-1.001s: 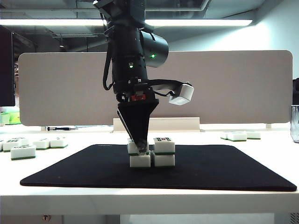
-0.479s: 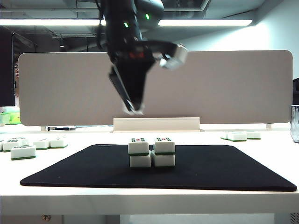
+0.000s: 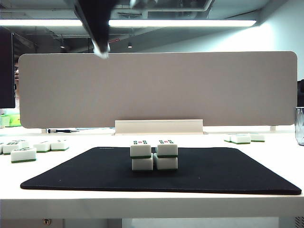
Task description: Arrange four mahjong tiles into a neat stack, creating two layers of paired tiles.
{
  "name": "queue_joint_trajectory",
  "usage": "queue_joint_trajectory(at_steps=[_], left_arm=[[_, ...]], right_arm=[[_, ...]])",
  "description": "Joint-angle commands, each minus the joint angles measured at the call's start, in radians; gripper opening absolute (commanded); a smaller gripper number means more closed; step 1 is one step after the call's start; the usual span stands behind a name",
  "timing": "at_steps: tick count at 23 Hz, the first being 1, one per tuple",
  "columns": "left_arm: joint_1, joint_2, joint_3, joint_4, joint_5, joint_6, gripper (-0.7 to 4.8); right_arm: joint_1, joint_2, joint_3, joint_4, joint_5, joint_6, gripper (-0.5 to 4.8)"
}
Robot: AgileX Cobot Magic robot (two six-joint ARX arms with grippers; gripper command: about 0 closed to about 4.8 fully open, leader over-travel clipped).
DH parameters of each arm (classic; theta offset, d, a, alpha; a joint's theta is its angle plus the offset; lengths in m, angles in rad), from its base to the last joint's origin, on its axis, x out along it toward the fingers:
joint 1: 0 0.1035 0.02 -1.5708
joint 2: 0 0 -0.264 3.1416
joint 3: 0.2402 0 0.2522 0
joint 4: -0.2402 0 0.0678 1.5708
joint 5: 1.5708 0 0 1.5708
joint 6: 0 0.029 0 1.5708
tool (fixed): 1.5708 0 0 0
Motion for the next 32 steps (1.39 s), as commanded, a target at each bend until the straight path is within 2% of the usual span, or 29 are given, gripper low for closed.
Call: queue_joint_trajectory(at_steps=[1, 9, 15, 22, 28, 30, 32], left_arm=[[0.000, -0.076, 0.003, 0.002, 0.004, -0.043, -0.06], [-0.001, -0.193, 0.003, -0.002, 0.004, -0.170, -0.06], [0.000, -0.192, 0.003, 0.004, -0.042, -0.148, -0.06], [0.000, -0.192, 0.003, 0.021, -0.047, -0.139, -0.06], [0.037, -0.209, -0.056, 0.299, -0.029, -0.188, -0.06], [0.071, -0.259, -0.160, 0.471, -0.021, -0.244, -0.06], [0.104, -0.312, -0.276, 0.586, -0.018, -0.294, -0.06]], right_arm=[[0.000, -0.012, 0.003, 0.010, 0.001, -0.002, -0.01], [0.000, -0.012, 0.003, 0.010, 0.002, -0.002, -0.01], [0.000, -0.012, 0.003, 0.010, 0.002, -0.002, -0.01], [0.000, -0.012, 0.003, 0.010, 0.002, -0.002, -0.01], [0.001, -0.012, 0.003, 0.010, 0.002, -0.002, -0.01], [0.000, -0.012, 0.003, 0.010, -0.006, -0.002, -0.01], [0.001, -0.012, 0.003, 0.010, -0.005, -0.002, -0.01]])
